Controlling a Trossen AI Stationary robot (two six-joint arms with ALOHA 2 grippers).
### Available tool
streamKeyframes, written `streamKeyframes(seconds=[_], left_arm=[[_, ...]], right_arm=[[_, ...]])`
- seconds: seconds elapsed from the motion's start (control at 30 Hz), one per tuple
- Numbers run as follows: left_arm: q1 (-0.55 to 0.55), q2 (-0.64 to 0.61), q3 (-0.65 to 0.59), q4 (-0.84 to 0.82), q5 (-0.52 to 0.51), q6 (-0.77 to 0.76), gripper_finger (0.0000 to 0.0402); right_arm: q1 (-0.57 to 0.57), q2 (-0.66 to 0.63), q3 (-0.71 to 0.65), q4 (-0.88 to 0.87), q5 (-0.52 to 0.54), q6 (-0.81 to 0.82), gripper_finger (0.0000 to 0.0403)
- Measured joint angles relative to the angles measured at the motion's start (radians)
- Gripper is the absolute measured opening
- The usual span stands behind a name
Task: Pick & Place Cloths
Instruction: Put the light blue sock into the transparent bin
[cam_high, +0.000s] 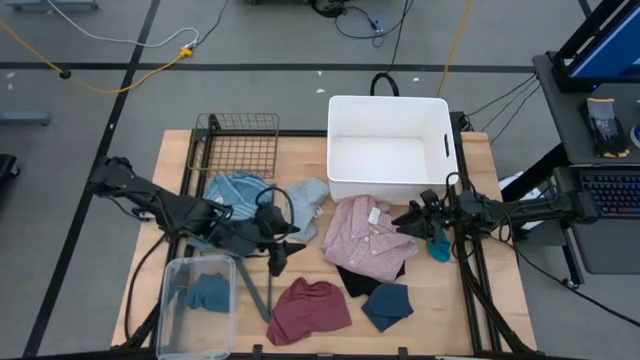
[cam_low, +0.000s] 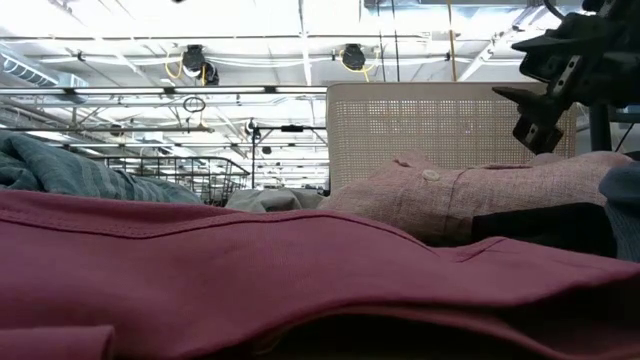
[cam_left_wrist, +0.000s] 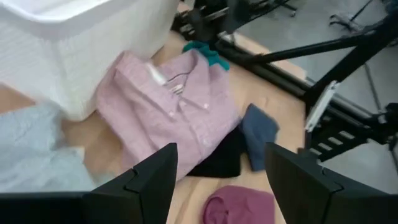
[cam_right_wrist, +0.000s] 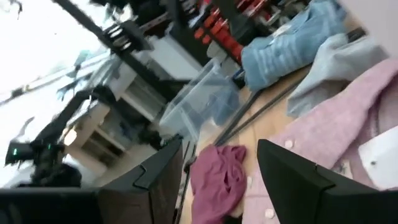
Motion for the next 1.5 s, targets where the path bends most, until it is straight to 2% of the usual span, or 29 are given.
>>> streamKeyframes(seconds=[0.17,0.47,0.6,0.87,1.1,1.33,1.5], left_arm=[[0.001,-0.001,-0.003,0.004,0.000,-0.014,0.0241],[0.001,-0.001,-0.004,0.004,0.000,-0.003,0.0241],[0.001,-0.001,-0.004,0.003,-0.001,0.013,0.0241],[0.010,-0.001,-0.004,0.003,-0.004,0.084,0.0241],[0.062,-0.001,-0.004,0.003,0.008,0.162,0.0241],[0.111,-0.001,-0.004,0.002,0.086,0.246,0.0241],[0.116,-0.017,-0.004,-0.040,0.077,0.267,0.0241]], right_arm=[[0.003,-0.001,0.112,-0.159,-0.066,-0.019,0.0191],[0.078,0.050,0.417,-0.824,-0.064,-0.056,0.0178],[0.113,0.089,0.509,-1.005,-0.064,-0.006,0.0177],[0.170,0.170,0.623,-1.287,-0.068,0.201,0.0151],[0.233,0.247,0.669,-1.433,-0.068,0.316,0.0105],[0.265,0.298,0.737,-1.587,-0.062,0.408,0.0054],[0.282,0.314,0.773,-1.660,-0.007,0.468,0.0017]])
